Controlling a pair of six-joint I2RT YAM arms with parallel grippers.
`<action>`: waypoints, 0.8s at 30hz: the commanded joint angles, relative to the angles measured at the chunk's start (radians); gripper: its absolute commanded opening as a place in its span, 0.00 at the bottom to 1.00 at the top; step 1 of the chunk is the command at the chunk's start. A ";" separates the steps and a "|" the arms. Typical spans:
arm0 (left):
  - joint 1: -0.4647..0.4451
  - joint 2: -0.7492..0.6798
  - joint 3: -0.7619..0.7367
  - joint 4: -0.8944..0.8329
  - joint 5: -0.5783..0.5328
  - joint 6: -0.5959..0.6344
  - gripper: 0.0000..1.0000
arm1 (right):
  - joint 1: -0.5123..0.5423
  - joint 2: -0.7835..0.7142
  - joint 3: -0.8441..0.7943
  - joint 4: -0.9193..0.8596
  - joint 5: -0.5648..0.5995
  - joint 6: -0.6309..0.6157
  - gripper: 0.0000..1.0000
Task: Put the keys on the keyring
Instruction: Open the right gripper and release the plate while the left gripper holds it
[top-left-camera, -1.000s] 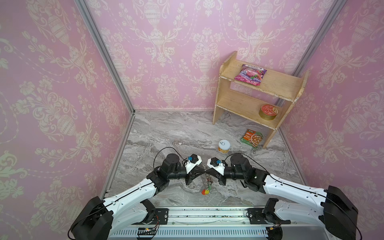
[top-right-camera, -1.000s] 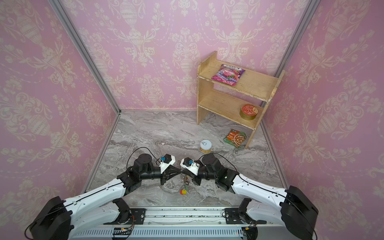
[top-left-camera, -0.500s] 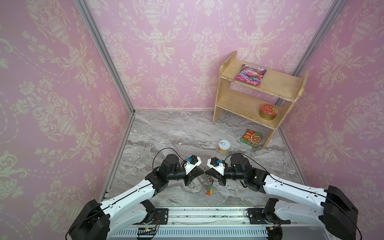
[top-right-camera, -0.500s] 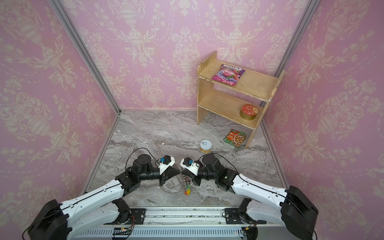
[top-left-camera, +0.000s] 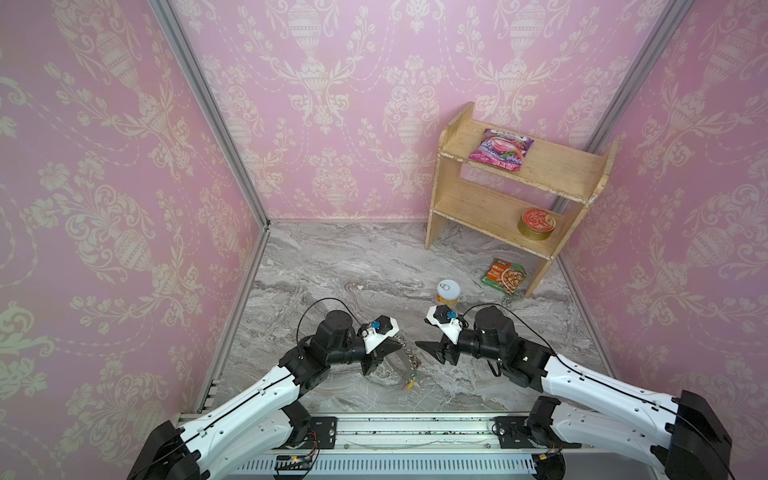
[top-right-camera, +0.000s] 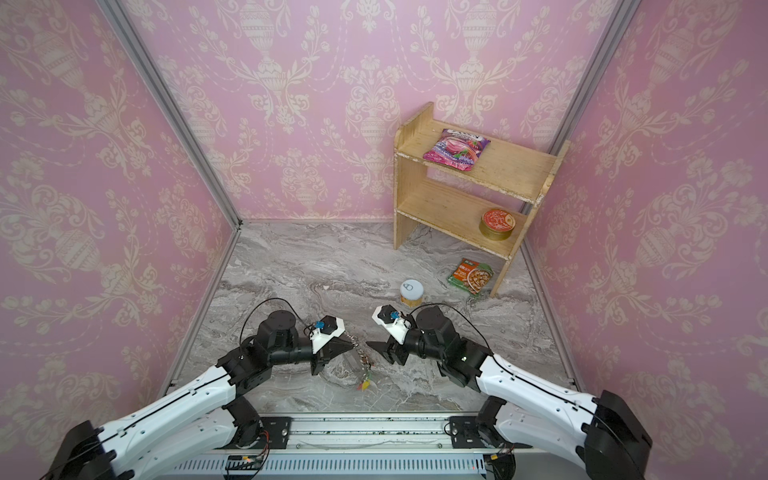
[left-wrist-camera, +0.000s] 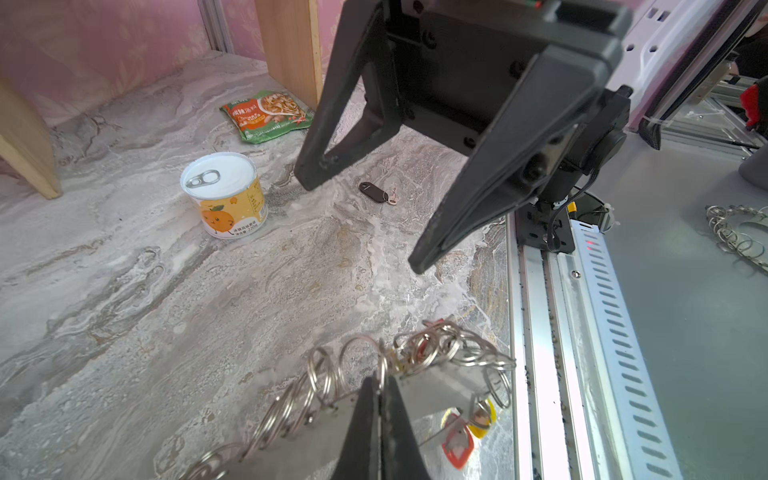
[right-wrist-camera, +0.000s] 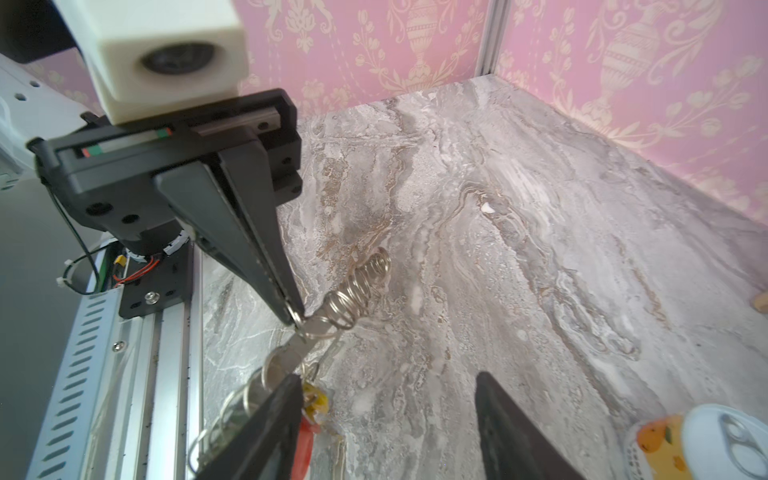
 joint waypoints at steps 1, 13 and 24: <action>-0.002 -0.048 0.051 -0.063 -0.027 0.090 0.00 | -0.023 -0.043 -0.018 -0.068 0.040 0.097 0.79; -0.020 -0.177 0.088 -0.158 0.001 0.248 0.00 | -0.036 -0.040 0.096 -0.332 0.155 0.453 1.00; -0.031 -0.296 0.064 -0.272 0.017 0.274 0.00 | -0.039 -0.032 0.222 -0.603 0.355 0.497 1.00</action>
